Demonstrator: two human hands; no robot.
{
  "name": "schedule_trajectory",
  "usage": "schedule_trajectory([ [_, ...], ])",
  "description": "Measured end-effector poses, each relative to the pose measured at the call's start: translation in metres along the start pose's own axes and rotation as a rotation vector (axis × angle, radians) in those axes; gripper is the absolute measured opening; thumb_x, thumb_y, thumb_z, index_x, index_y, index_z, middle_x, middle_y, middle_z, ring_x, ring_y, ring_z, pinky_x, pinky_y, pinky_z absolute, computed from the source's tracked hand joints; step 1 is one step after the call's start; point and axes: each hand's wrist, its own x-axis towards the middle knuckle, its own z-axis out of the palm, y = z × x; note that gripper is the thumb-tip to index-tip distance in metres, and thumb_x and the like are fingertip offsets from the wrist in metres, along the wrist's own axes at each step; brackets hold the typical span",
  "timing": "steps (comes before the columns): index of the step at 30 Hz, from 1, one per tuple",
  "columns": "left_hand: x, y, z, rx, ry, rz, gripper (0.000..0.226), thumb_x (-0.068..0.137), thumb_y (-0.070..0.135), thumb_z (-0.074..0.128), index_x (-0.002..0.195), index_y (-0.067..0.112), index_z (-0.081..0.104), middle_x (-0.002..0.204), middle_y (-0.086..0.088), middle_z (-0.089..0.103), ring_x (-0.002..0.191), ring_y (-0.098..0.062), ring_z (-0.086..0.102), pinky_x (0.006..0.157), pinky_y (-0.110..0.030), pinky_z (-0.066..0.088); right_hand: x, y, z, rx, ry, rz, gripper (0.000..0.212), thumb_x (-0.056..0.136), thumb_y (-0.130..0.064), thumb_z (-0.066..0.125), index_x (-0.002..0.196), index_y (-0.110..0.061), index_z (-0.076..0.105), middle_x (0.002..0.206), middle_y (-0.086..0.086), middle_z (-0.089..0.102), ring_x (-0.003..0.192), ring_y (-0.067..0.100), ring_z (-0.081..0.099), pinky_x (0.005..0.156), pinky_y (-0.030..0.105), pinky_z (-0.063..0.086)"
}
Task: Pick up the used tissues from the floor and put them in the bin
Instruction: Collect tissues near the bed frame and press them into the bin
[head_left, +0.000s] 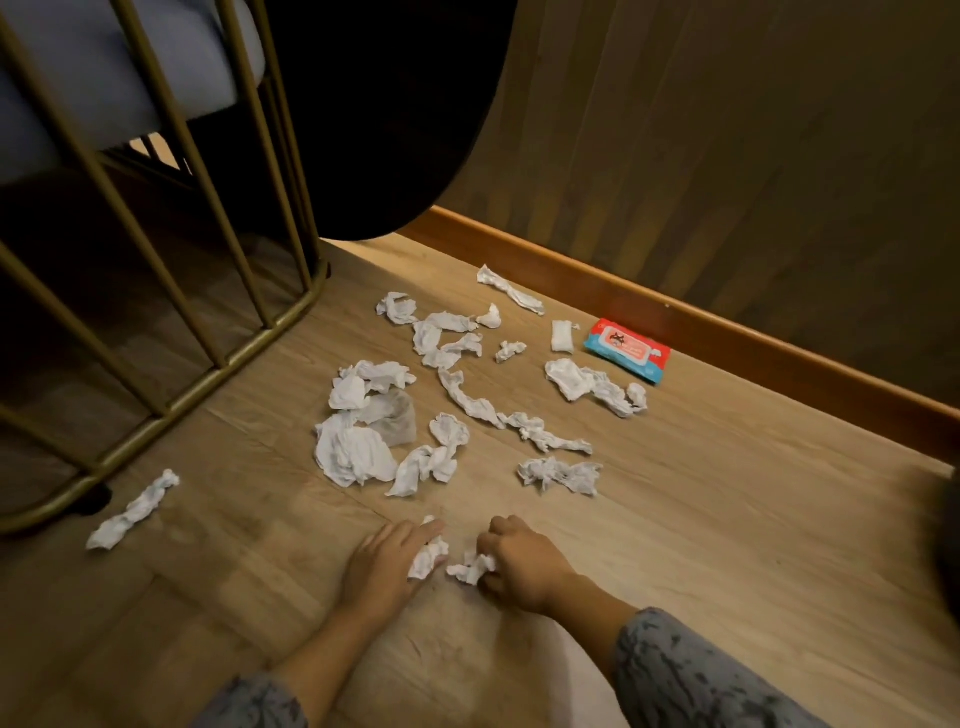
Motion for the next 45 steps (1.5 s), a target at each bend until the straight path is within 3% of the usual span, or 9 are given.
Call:
schedule_trajectory([
  [7,0.093,0.062,-0.069,-0.201,-0.081,-0.168,0.02,0.079,0.036,0.074,0.081,0.02,0.062,0.08,0.003,0.065,0.079,-0.02,0.063,0.064,-0.027,0.044,-0.021,0.032,-0.079,0.064,0.271,0.047,0.037,0.086,-0.02,0.059,0.122,-0.025,0.049,0.113,0.005,0.054,0.089,0.031,0.058,0.069,0.036,0.046],
  [12,0.169,0.143,-0.124,-0.107,-0.142,0.062,0.067,0.079,0.028,0.076,0.138,0.028,0.043,0.133,-0.003,0.059,0.122,-0.025,0.055,0.094,-0.037,0.049,-0.062,0.088,-0.193,-0.007,0.42,-0.001,0.025,0.084,-0.014,0.064,0.105,-0.024,0.07,0.114,0.0,0.06,0.095,0.022,0.06,0.076,0.031,0.049],
  [15,0.197,0.221,-0.154,-0.163,-0.106,0.172,0.089,0.074,0.035,0.08,0.146,0.036,0.028,0.146,0.001,0.046,0.13,-0.021,0.048,0.101,-0.037,0.047,-0.111,0.118,-0.249,-0.117,0.519,0.004,0.013,0.083,-0.019,0.064,0.093,-0.019,0.072,0.104,0.0,0.064,0.087,0.023,0.063,0.067,0.026,0.045],
  [18,0.213,0.292,-0.171,-0.15,-0.096,0.274,0.058,0.066,0.064,0.072,0.111,0.029,0.062,0.109,0.009,0.068,0.096,-0.009,0.063,0.076,-0.025,0.053,-0.166,0.149,-0.285,-0.099,0.651,0.068,0.012,0.084,-0.027,0.063,0.088,-0.019,0.072,0.093,-0.002,0.063,0.079,0.02,0.062,0.06,0.025,0.041],
  [21,0.223,0.353,-0.169,-0.201,-0.095,0.354,0.056,0.073,0.08,0.047,0.076,0.026,0.061,0.074,0.009,0.065,0.069,-0.01,0.06,0.058,-0.028,0.045,-0.224,0.189,-0.295,0.045,0.863,0.103,0.018,0.08,-0.036,0.067,0.083,-0.019,0.071,0.084,-0.006,0.062,0.075,0.016,0.061,0.059,0.031,0.052],
  [27,0.237,0.479,-0.115,-0.489,-0.056,0.323,0.052,0.101,0.036,0.039,0.056,0.011,0.047,0.053,-0.002,0.049,0.052,-0.015,0.045,0.055,-0.036,0.035,-0.332,0.271,-0.275,0.128,1.099,0.32,0.026,0.085,-0.047,0.068,0.077,-0.023,0.068,0.077,-0.006,0.062,0.07,0.01,0.058,0.057,0.023,0.048],
  [36,0.252,0.663,-0.006,-0.713,-0.339,0.159,0.024,0.087,0.022,0.065,0.111,0.024,0.067,0.113,0.001,0.064,0.104,-0.025,0.063,0.085,-0.038,0.054,-0.453,0.367,-0.225,0.252,1.28,0.691,0.015,0.09,-0.023,0.063,0.103,-0.019,0.069,0.102,-0.001,0.067,0.093,0.014,0.062,0.079,0.032,0.054],
  [40,0.248,0.73,0.033,-0.822,-0.356,0.246,0.018,0.085,0.029,0.07,0.099,0.019,0.074,0.099,0.007,0.069,0.102,-0.013,0.062,0.08,-0.021,0.048,-0.483,0.398,-0.206,0.313,1.388,0.889,0.017,0.093,-0.03,0.061,0.102,-0.018,0.068,0.104,0.002,0.065,0.092,0.015,0.06,0.075,0.031,0.054],
  [45,0.246,0.773,0.086,-0.682,-0.566,0.223,0.056,0.088,0.061,0.049,0.125,0.02,0.058,0.122,0.002,0.06,0.112,-0.018,0.055,0.089,-0.031,0.047,-0.496,0.431,-0.184,0.389,1.202,1.056,0.056,0.09,-0.065,0.029,0.121,-0.03,0.058,0.126,-0.001,0.059,0.122,0.024,0.048,0.108,0.056,0.03],
])
